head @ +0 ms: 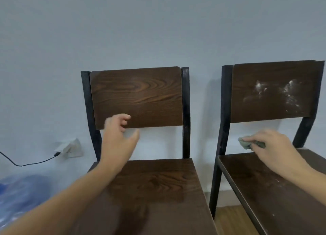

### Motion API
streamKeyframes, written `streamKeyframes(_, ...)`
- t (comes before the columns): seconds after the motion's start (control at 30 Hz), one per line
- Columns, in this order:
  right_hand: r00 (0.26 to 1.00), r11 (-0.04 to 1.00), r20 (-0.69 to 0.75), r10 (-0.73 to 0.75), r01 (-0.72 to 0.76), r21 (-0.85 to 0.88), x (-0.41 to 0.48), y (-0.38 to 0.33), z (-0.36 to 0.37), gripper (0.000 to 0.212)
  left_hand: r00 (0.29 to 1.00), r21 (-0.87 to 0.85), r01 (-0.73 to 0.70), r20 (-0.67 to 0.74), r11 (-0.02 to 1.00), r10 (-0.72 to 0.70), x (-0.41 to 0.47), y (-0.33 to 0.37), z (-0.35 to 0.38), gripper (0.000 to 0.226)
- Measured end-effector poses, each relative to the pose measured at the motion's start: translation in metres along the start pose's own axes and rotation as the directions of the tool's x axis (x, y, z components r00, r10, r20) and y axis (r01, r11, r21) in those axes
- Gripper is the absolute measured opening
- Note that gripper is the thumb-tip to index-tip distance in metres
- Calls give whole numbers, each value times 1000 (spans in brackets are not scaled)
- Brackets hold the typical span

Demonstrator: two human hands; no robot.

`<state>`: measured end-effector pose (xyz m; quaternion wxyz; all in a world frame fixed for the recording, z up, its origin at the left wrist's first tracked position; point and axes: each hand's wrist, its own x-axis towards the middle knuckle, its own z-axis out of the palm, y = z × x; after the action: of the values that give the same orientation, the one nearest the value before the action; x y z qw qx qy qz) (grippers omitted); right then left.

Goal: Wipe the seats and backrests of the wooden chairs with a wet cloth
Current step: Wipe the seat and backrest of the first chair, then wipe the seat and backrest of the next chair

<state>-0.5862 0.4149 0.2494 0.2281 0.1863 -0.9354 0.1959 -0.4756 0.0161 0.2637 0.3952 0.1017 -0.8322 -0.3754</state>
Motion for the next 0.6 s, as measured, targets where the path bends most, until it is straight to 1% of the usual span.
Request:
streamKeyframes(0.03,998,998,27,58,-58,13,-7,10,-2,27,977,-32,-74,196,997,79,-17,12,15,40)
streamKeyframes(0.07,993,994,43,109,-110,23,-12,18,-2,26,914,-50,-107,388,993,118,-33,25,33,37)
streamKeyframes(0.1,987,988,49,153,-154,29,-17,25,-3,25,830,-61,-124,541,990,137,-45,38,50,37)
streamKeyframes(0.13,979,980,48,196,-198,37,-19,34,-4,24,744,-68,-136,652,988,148,-55,49,67,40)
streamKeyframes(0.17,971,970,37,237,-239,45,-21,47,-6,25,671,-67,-158,725,985,157,-65,60,85,45)
streamKeyframes(0.2,956,955,22,293,-294,52,-22,63,-9,26,620,-62,-189,766,980,168,-72,71,103,49)
streamKeyframes(0.23,935,934,-5,354,-353,51,-22,82,-13,28,591,-61,-211,787,976,177,-77,80,119,53)
streamKeyframes(0.3,877,880,-70,474,-473,40,-21,129,-28,26,557,-59,-231,810,971,181,-83,97,149,57)
streamKeyframes(0.4,808,815,-114,579,-578,38,-19,179,-44,20,587,-25,-242,792,970,167,-81,100,171,58)
streamKeyframes(0.5,739,747,-125,662,-664,30,-25,222,-45,17,610,1,-250,776,968,157,-93,108,196,50)
streamKeyframes(0.6,747,750,-76,661,-661,29,-13,227,-22,14,638,32,-224,760,974,122,-104,107,205,47)
